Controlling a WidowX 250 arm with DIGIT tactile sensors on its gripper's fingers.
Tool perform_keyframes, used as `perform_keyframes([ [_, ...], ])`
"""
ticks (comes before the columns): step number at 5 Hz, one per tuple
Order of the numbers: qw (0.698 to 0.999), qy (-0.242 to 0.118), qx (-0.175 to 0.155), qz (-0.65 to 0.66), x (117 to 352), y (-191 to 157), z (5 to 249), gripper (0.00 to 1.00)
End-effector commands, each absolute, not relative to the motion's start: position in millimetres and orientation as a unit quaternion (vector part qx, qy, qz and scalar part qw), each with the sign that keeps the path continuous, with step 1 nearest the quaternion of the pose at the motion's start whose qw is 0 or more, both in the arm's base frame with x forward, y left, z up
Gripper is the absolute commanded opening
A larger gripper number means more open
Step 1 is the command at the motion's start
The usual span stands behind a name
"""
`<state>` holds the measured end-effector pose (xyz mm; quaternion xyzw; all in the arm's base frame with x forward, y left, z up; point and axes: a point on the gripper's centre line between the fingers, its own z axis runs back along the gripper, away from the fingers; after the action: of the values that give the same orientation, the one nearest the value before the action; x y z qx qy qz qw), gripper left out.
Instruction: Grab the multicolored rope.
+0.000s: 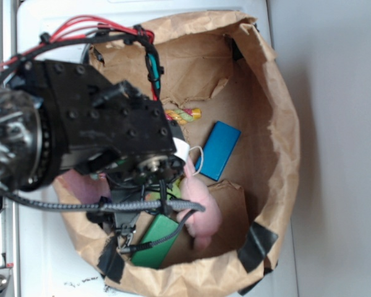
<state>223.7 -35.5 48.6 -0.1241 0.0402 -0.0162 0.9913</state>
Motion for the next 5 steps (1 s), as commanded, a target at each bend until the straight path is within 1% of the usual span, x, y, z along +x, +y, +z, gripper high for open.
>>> perform_keyframes([
  [1,0.993,0.020,-0.115,0.016,230,-25,56,1.00],
  [3,0.996,0.017,-0.086,0.004,236,-17,41,1.00],
  [5,0.997,0.025,-0.070,0.002,236,-12,26,1.00],
])
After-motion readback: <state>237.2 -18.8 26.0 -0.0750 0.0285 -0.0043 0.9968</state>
